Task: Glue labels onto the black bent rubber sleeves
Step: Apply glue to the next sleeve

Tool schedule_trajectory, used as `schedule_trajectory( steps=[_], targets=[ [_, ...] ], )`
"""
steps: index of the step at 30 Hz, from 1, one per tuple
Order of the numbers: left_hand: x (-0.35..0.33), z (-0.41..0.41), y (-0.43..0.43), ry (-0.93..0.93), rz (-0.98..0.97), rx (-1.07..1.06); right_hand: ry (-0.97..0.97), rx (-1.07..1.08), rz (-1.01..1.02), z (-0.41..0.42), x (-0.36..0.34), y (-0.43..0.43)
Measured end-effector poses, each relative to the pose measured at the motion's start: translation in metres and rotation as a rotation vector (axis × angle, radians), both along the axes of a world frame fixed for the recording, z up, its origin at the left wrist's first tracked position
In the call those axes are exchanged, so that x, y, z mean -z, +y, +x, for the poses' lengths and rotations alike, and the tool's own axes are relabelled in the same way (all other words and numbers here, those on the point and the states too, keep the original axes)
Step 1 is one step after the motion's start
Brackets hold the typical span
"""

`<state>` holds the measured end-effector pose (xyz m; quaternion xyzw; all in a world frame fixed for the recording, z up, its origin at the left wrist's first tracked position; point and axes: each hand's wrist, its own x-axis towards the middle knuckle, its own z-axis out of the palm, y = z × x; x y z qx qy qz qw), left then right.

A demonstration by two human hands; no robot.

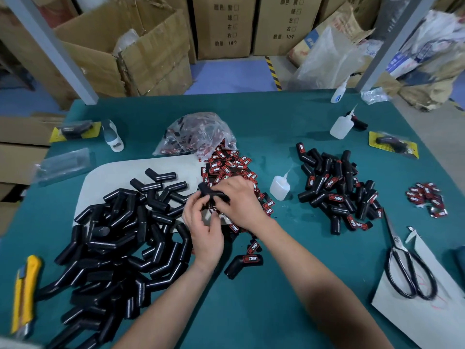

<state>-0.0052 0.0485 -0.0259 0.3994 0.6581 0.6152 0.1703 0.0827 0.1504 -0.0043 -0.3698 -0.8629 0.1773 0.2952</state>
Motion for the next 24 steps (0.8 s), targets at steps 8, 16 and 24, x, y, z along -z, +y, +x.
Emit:
schedule_trajectory(
  steps=[8, 16, 24],
  targets=[
    [0.001, 0.003, -0.003, 0.043, -0.169, 0.320, 0.425, 0.176, -0.587, 0.048, 0.012, -0.041],
    [0.000, 0.002, -0.003, -0.061, -0.232, 0.267, 0.494, 0.634, 0.049, 0.085, 0.011, -0.016],
    [-0.005, 0.002, -0.002, -0.088, -0.213, 0.255, 0.343, 0.470, -0.254, 0.083, 0.018, -0.012]
  ],
)
